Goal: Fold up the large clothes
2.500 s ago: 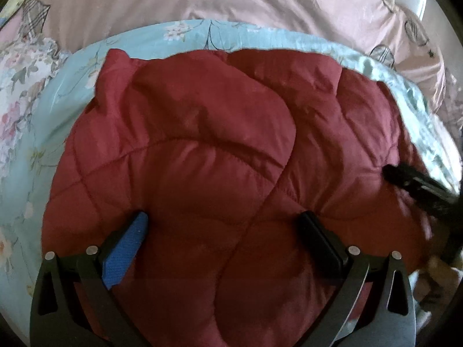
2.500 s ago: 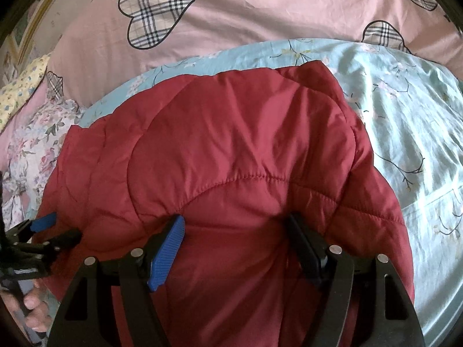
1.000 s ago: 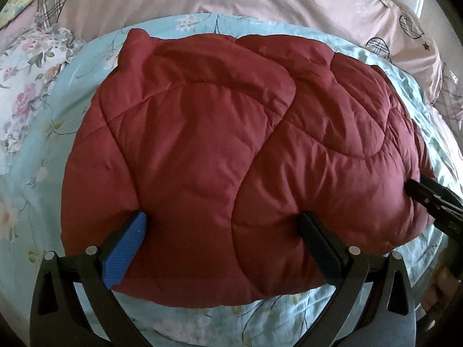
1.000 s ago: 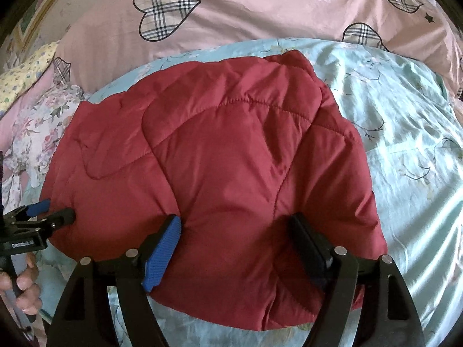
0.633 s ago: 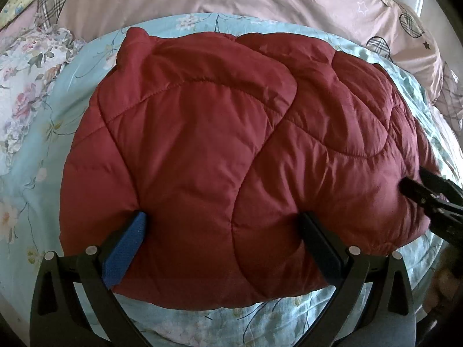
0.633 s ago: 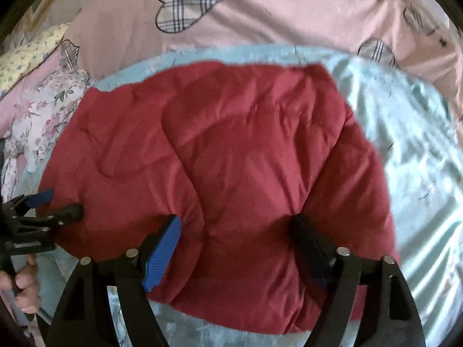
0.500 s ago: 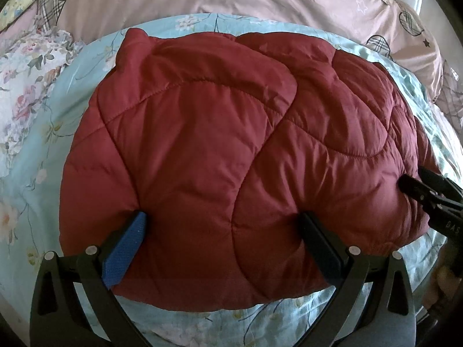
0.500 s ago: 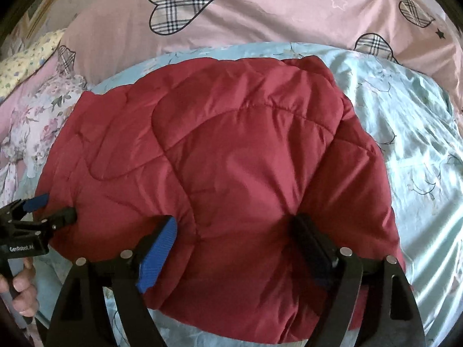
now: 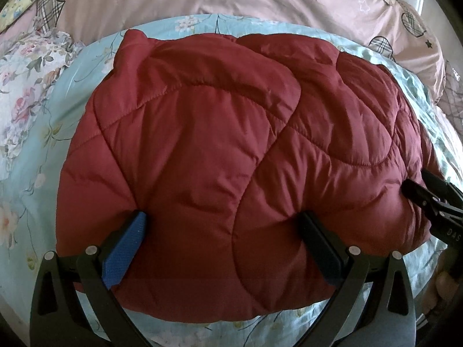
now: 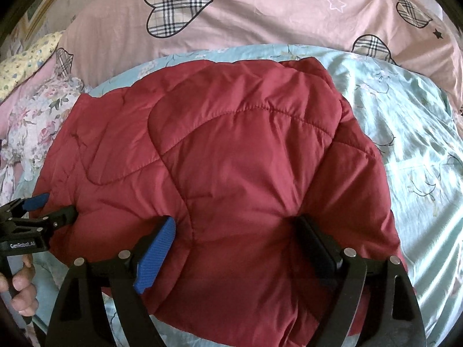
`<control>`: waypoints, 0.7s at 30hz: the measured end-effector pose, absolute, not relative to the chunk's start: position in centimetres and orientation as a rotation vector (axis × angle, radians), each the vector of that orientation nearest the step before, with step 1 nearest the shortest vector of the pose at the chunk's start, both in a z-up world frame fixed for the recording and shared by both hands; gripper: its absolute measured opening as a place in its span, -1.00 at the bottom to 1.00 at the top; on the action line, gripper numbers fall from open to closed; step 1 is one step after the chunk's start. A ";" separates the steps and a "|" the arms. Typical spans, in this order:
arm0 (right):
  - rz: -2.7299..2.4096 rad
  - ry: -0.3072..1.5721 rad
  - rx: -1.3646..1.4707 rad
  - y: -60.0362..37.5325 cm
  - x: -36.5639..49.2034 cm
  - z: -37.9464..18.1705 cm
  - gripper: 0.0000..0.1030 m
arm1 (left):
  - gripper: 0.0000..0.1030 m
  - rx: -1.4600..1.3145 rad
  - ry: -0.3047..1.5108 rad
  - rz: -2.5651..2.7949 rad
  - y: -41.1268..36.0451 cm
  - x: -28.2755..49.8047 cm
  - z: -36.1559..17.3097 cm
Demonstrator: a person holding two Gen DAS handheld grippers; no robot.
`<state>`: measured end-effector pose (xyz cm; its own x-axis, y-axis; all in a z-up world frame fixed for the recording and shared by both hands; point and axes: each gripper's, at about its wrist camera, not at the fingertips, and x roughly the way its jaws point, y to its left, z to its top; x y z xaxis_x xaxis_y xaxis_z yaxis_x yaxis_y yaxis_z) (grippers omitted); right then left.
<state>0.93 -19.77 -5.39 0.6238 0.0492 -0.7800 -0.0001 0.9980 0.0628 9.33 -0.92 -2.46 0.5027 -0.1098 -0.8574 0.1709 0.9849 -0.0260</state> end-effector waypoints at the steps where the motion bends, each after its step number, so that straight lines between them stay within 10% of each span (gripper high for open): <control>1: 0.030 0.900 0.061 -19.9 1.0 -5.3 0.70 | 1.00 0.066 1.035 -0.171 -0.9 9.3 -2.4; 21: 0.147 0.927 0.018 -16.9 -7.8 -3.3 0.70 | 1.00 0.071 1.050 -0.128 1.2 1.5 -1.6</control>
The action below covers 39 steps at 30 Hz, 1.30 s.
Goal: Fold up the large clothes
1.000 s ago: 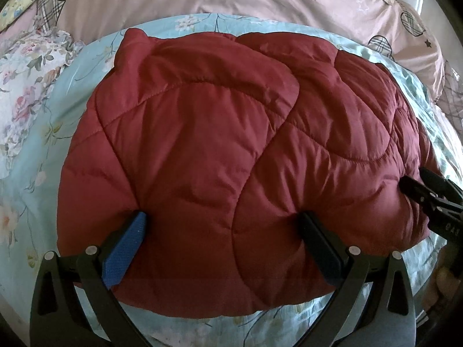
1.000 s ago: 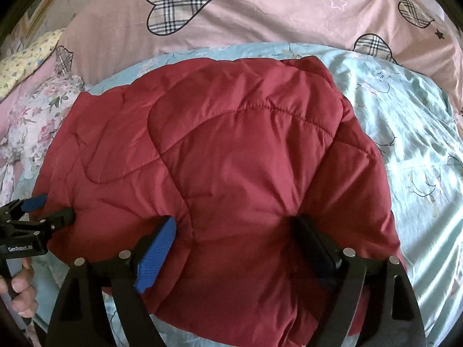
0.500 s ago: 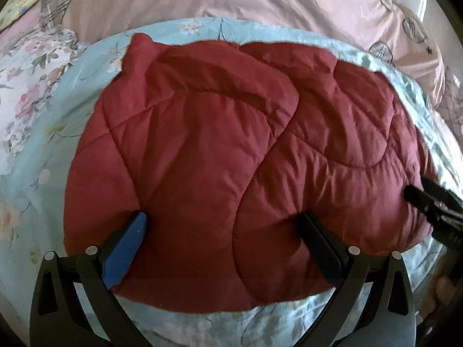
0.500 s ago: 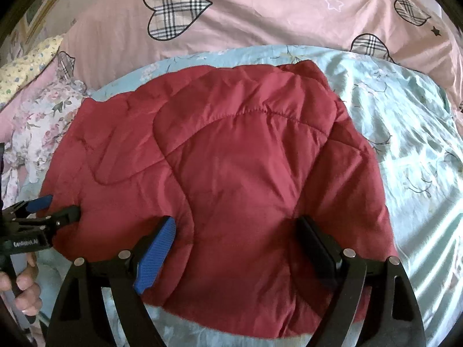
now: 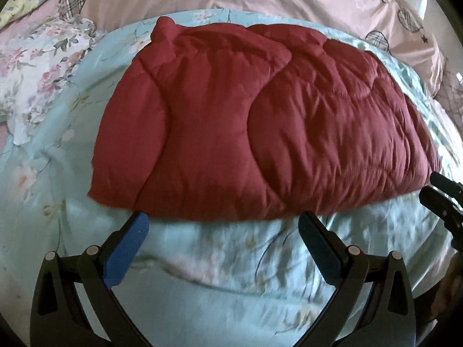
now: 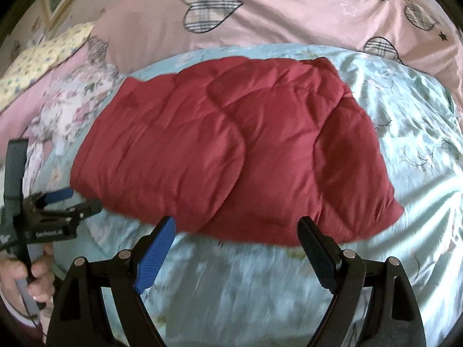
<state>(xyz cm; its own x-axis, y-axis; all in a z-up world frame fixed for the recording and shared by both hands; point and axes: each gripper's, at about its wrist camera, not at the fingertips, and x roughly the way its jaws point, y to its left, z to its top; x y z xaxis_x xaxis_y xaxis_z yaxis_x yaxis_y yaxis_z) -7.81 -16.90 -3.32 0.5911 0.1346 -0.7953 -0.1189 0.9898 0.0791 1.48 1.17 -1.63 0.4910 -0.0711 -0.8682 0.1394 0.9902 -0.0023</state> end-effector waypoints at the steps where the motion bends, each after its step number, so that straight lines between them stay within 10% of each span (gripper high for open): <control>1: 0.150 0.933 0.006 -16.7 -8.1 -3.5 0.70 | 1.00 0.083 1.049 -0.126 1.2 1.0 -1.7; 39: 0.113 0.911 0.039 -15.4 -6.5 -1.5 0.94 | 1.00 0.097 0.987 -0.093 -0.4 1.0 2.0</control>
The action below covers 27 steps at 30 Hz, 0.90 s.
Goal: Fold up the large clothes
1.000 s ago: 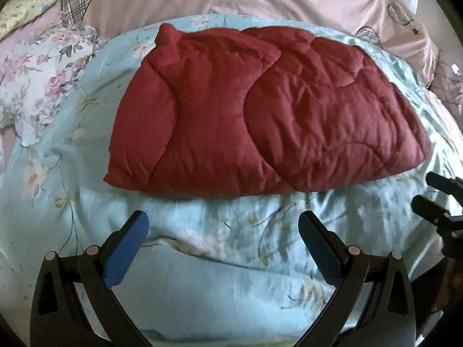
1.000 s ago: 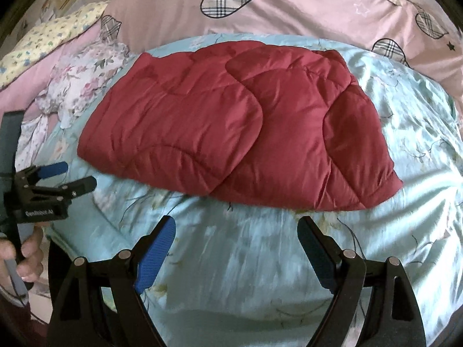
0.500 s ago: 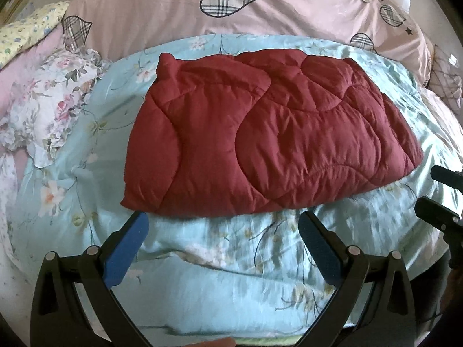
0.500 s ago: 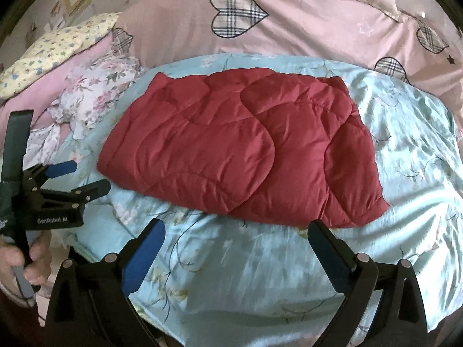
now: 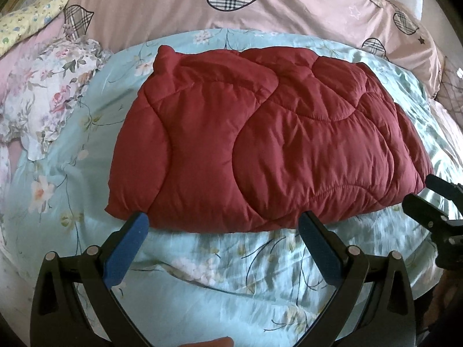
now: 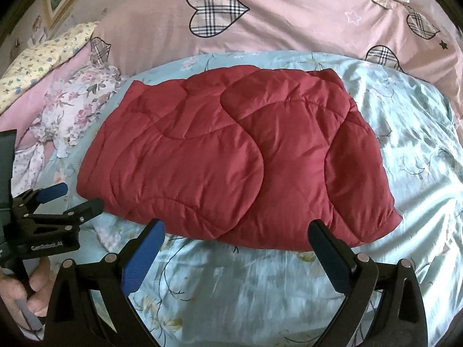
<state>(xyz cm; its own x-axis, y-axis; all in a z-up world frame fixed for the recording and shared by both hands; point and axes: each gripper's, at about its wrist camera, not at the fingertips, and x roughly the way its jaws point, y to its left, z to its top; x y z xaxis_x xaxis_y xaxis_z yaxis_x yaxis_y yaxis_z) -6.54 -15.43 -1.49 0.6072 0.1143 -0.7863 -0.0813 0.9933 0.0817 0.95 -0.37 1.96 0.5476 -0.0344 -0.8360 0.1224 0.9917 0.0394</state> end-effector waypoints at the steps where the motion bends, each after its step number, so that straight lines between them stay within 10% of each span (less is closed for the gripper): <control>1: 0.111 0.912 0.037 -15.5 -6.4 -1.5 0.94 | 1.00 0.096 0.986 -0.091 -0.4 1.0 2.0; 27: 0.103 0.920 0.041 -15.8 -6.0 -1.8 0.94 | 1.00 0.099 0.982 -0.092 -0.7 1.2 2.1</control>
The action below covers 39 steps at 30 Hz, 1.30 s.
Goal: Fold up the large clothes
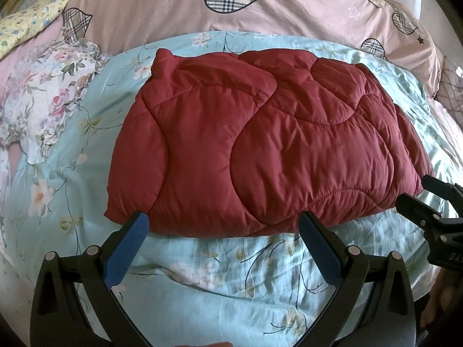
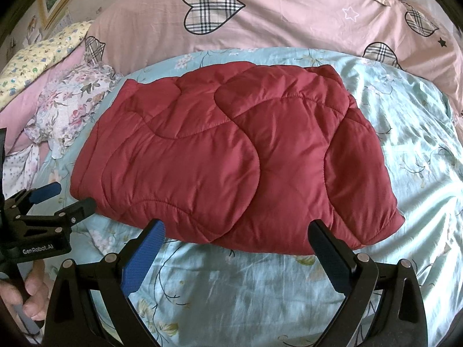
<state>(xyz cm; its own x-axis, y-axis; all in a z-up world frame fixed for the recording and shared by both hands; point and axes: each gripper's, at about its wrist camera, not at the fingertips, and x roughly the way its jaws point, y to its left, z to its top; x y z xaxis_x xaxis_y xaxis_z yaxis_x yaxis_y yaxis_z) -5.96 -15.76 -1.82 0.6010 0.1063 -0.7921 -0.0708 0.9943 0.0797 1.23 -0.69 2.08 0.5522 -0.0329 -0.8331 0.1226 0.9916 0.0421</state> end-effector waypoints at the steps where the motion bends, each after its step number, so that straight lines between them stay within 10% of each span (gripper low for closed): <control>1: 0.104 0.920 0.041 -15.8 -5.9 -1.9 0.94 | 1.00 0.098 0.983 -0.093 -0.7 1.3 2.1; 39: 0.115 0.911 0.038 -15.8 -6.2 -1.2 0.94 | 1.00 0.110 0.955 -0.088 -0.7 1.1 2.7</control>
